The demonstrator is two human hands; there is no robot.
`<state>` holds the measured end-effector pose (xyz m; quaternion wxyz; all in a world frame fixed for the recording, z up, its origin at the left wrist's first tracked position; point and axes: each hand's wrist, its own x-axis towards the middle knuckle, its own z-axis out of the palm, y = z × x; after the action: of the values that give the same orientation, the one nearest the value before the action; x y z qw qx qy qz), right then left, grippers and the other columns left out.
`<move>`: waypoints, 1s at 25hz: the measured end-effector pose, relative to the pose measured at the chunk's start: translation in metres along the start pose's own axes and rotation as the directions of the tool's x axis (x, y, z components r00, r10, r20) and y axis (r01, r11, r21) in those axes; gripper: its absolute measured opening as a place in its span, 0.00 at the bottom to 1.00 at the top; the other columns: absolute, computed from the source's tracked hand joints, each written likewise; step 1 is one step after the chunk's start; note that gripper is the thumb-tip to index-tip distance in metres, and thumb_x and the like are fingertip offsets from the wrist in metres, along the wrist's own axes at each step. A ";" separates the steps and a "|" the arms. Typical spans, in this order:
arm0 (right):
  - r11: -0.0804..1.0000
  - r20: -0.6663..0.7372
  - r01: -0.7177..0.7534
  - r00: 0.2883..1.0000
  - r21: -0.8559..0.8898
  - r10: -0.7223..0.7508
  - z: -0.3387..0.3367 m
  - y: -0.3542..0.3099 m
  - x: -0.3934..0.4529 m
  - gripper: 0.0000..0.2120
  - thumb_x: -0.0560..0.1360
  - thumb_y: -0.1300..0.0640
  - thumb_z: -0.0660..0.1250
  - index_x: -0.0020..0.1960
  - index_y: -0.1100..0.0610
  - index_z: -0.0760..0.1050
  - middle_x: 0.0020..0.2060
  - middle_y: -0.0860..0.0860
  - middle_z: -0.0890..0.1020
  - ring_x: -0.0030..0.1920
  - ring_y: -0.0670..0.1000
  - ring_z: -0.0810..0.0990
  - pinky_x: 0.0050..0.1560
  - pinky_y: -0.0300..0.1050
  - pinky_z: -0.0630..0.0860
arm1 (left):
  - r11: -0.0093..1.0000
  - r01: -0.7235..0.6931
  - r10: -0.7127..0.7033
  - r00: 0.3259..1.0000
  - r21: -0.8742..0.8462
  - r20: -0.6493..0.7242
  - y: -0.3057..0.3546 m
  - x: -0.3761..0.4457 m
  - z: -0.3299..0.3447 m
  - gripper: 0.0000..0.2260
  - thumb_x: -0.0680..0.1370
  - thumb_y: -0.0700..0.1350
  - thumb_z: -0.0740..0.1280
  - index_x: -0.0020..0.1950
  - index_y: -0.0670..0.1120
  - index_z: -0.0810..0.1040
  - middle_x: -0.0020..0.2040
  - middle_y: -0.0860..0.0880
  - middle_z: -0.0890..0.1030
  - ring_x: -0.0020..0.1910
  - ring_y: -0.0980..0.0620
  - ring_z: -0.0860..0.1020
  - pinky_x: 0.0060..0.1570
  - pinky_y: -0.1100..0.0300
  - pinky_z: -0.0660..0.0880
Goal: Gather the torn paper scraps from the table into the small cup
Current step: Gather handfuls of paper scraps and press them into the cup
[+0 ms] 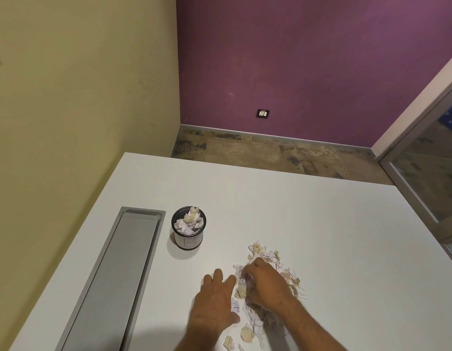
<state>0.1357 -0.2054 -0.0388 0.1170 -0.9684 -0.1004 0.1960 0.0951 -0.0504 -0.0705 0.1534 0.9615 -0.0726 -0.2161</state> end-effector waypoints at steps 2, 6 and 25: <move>1.000 -0.022 -0.005 1.000 0.028 0.005 0.002 -0.001 0.000 0.16 0.67 0.60 0.71 0.53 0.49 0.79 0.51 0.48 0.76 0.49 0.51 0.77 0.44 0.40 0.75 | 0.998 0.002 -0.005 0.999 -0.063 -0.040 -0.002 0.002 0.008 0.24 0.72 0.57 0.70 0.65 0.55 0.65 0.63 0.51 0.66 0.62 0.47 0.67 0.57 0.53 0.76; 0.992 -0.026 -0.036 0.999 0.123 0.039 0.004 -0.001 0.001 0.12 0.64 0.63 0.71 0.43 0.50 0.79 0.45 0.47 0.77 0.44 0.49 0.78 0.42 0.42 0.76 | 0.967 0.018 -0.047 0.993 -0.254 -0.109 -0.007 0.001 0.013 0.09 0.75 0.49 0.67 0.56 0.54 0.76 0.58 0.52 0.73 0.57 0.50 0.74 0.57 0.58 0.74; 0.598 -0.115 0.034 0.988 0.801 0.098 -0.099 -0.069 0.036 0.08 0.61 0.66 0.80 0.35 0.56 0.84 0.28 0.48 0.83 0.30 0.50 0.83 0.38 0.45 0.83 | 0.668 0.117 -0.335 0.929 -0.735 -0.157 -0.025 -0.016 -0.045 0.11 0.65 0.41 0.71 0.31 0.58 0.83 0.33 0.62 0.83 0.34 0.64 0.80 0.38 0.64 0.80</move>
<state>0.1983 -0.1501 0.0555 0.5418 -0.8266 0.0243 0.1502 0.1027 -0.0112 -0.0336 0.4946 0.8475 0.1604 -0.1070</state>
